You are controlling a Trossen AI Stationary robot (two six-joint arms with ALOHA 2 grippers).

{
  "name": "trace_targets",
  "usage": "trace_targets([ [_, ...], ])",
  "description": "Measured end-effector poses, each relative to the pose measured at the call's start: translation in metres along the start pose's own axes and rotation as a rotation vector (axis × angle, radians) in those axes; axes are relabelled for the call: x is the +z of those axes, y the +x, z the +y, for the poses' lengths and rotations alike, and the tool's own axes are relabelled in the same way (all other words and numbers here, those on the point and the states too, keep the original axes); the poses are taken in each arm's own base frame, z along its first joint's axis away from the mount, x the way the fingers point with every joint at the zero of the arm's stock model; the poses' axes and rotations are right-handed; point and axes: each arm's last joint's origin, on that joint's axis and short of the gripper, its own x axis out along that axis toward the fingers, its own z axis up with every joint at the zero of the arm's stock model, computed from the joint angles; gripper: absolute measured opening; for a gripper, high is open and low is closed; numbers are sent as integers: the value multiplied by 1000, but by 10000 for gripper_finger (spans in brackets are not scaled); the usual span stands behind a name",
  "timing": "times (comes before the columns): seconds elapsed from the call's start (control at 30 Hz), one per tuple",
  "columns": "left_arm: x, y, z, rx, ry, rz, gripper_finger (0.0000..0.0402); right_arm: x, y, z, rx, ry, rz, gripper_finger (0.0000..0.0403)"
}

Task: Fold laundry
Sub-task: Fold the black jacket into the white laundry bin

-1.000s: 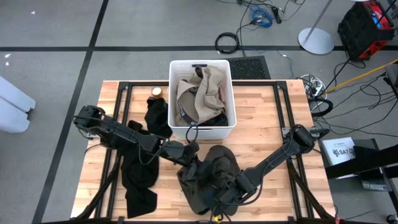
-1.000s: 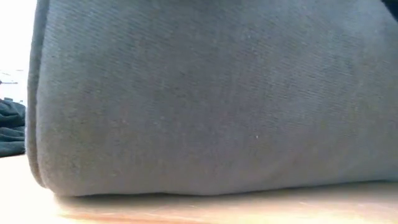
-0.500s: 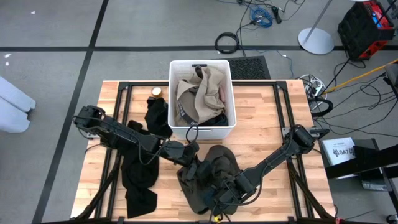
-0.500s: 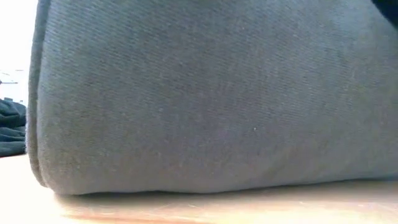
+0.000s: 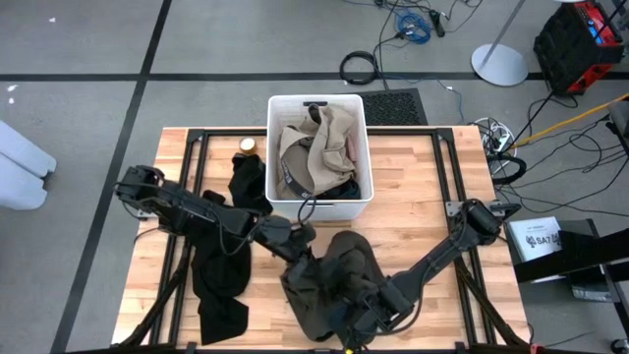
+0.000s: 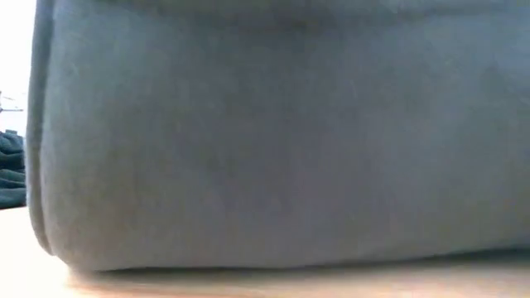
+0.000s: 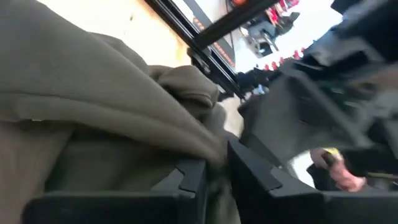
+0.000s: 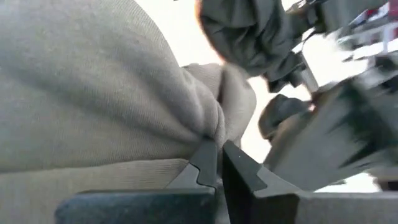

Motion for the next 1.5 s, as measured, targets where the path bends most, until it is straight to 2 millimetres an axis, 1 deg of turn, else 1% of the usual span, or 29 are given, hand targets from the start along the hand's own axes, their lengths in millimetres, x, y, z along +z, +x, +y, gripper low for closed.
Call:
trace_targets([
  [0.13,5,-4,0,-28,6,11,92,-7,-3,6,45,56,55,1],
  [0.27,8,-5,2,-38,-5,16,114,-11,-4,7,58,86,95,0],
  [0.37,15,-9,7,-64,-70,47,120,-15,-4,7,59,76,128,0],
  [0.43,22,-15,7,-81,-115,55,120,-17,-4,7,52,81,147,0],
  [0.47,25,-19,5,-91,-110,41,121,-18,-5,6,47,86,155,0],
  [0.6,36,-38,-10,-136,-42,-18,121,-22,-6,6,59,124,187,0],
  [0.7,39,-51,-23,-156,16,-40,121,-26,-7,10,170,179,230,0],
  [0.8,34,-63,-36,-142,50,-37,121,-25,-4,11,236,241,232,0],
  [0.93,17,-77,-51,-18,113,-55,121,-26,3,8,242,309,234,5],
  [1.03,4,-86,-58,93,139,-69,121,-29,9,4,235,318,253,23],
  [1.17,-10,-95,-65,202,150,-73,121,-29,13,0,234,316,246,62],
  [1.27,-16,-100,-69,245,163,-92,121,-29,15,-1,233,327,239,97],
  [1.4,-21,-100,-70,279,174,-98,121,-28,18,-4,230,388,230,143],
  [1.5,-22,-100,-70,287,175,-96,121,-27,18,-3,273,406,235,173],
])
